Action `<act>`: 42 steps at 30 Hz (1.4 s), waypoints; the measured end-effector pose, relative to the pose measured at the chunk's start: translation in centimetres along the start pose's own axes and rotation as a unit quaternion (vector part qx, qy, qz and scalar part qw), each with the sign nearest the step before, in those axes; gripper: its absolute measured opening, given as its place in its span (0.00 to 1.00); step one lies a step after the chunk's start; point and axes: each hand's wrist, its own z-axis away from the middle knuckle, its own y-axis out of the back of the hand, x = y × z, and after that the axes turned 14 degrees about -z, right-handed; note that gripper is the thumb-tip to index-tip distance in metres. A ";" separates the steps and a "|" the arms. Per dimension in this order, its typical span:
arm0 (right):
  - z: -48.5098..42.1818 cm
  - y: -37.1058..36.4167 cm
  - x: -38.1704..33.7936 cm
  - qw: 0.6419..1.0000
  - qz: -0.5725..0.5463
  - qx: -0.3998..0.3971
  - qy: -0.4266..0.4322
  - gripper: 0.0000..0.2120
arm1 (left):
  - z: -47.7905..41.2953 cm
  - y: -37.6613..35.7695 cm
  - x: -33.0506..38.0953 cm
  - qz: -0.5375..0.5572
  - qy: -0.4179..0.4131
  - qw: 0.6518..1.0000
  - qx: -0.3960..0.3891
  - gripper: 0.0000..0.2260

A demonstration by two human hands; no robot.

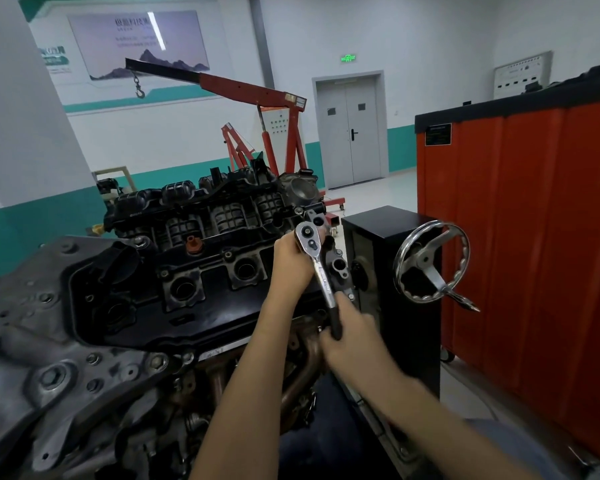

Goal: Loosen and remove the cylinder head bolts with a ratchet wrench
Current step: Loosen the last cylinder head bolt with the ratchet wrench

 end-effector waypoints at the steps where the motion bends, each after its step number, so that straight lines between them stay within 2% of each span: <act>1: -0.5 2.1 0.1 0.999 0.042 -0.027 0.006 0.10 | 0.0 0.1 0.0 -0.010 -0.003 1.000 -0.006 0.17; 3: -2.3 6.6 -0.1 0.983 0.167 -0.076 0.025 0.11 | -0.2 0.1 0.1 -0.037 -0.015 0.999 -0.010 0.19; 4: -3.6 8.6 -0.6 0.963 0.251 -0.094 0.041 0.10 | -0.3 0.1 0.1 -0.050 -0.018 0.999 -0.009 0.22; 6: -6.1 11.1 -2.1 0.901 0.407 -0.111 0.096 0.09 | -0.4 0.2 -0.1 -0.052 -0.022 0.998 0.000 0.20; 7: -6.9 11.6 -2.5 0.878 0.449 -0.109 0.123 0.08 | -0.4 0.2 -0.3 -0.045 -0.021 0.999 0.006 0.18; 8: -7.1 11.6 -2.6 0.871 0.461 -0.102 0.135 0.08 | -0.3 0.1 -0.4 -0.037 -0.015 0.999 0.012 0.15; 10: -5.8 10.4 -1.7 0.900 0.415 -0.072 0.115 0.08 | -0.2 -0.1 -0.7 -0.019 0.001 1.000 0.023 0.14; 12: -2.6 7.4 -0.3 0.966 0.247 -0.049 0.054 0.09 | 0.1 -0.5 -0.6 -0.014 -0.002 0.999 0.036 0.21; 13: -1.0 5.4 0.2 0.988 0.145 -0.043 0.024 0.09 | 0.2 -0.7 -0.5 -0.017 -0.008 0.999 0.043 0.24; 14: 0.2 3.2 0.5 0.998 0.062 -0.026 0.002 0.09 | 0.3 -1.0 -0.5 -0.022 -0.015 0.998 0.052 0.25; 16: 1.0 -1.1 0.7 0.999 -0.026 0.027 -0.029 0.11 | 0.1 -1.3 -0.5 -0.026 -0.020 0.997 0.066 0.25; 18: 0.9 -3.8 0.5 0.996 -0.071 0.042 -0.040 0.16 | -0.2 -1.3 -0.6 -0.022 -0.015 0.997 0.073 0.25; 20: 0.5 -3.5 0.6 0.997 -0.062 0.036 -0.041 0.16 | -0.2 -1.0 -0.6 -0.015 -0.017 0.998 0.064 0.25; 23: -0.1 1.4 0.8 0.999 0.025 -0.025 -0.011 0.13 | -0.2 -0.7 -0.7 -0.018 -0.026 0.999 0.029 0.25; 25: -1.5 6.2 0.4 0.990 0.114 -0.078 0.015 0.14 | -0.2 -0.7 -0.6 -0.029 -0.024 0.999 0.021 0.23; 28: -5.8 11.5 -1.4 0.931 0.340 -0.116 0.061 0.11 | -0.1 -0.7 -0.2 -0.049 -0.025 0.998 0.022 0.09; 30: -7.7 12.2 -2.6 0.880 0.445 -0.111 0.121 0.10 | 0.0 -0.5 -0.4 -0.040 -0.019 0.998 0.035 0.07; 31: -7.9 11.9 -2.7 0.871 0.461 -0.102 0.137 0.10 | 0.1 -0.4 -0.5 -0.024 -0.002 0.999 0.040 0.08; 32: -7.4 11.2 -2.4 0.877 0.453 -0.085 0.138 0.11 | 0.1 -0.4 -0.5 -0.008 0.014 0.999 0.045 0.09; 33: -6.3 10.3 -1.9 0.897 0.419 -0.065 0.127 0.10 | 0.1 -0.4 -0.6 0.001 0.025 0.998 0.050 0.12; 35: -3.0 7.4 -0.5 0.962 0.264 -0.036 0.062 0.09 | 0.3 -0.7 -0.5 -0.010 0.021 0.998 0.053 0.18; 37: -0.1 3.6 0.2 0.997 0.074 -0.015 -0.006 0.10 | 0.3 -1.3 -0.5 -0.024 0.021 0.998 0.051 0.21; 39: 0.7 -0.3 0.4 0.999 -0.029 0.029 -0.032 0.13 | 0.1 -1.5 -0.6 -0.029 0.027 0.998 0.056 0.22; 42: 0.5 -3.4 0.3 0.996 -0.069 0.048 -0.030 0.16 | -0.1 -1.4 -0.7 -0.033 0.021 0.997 0.060 0.22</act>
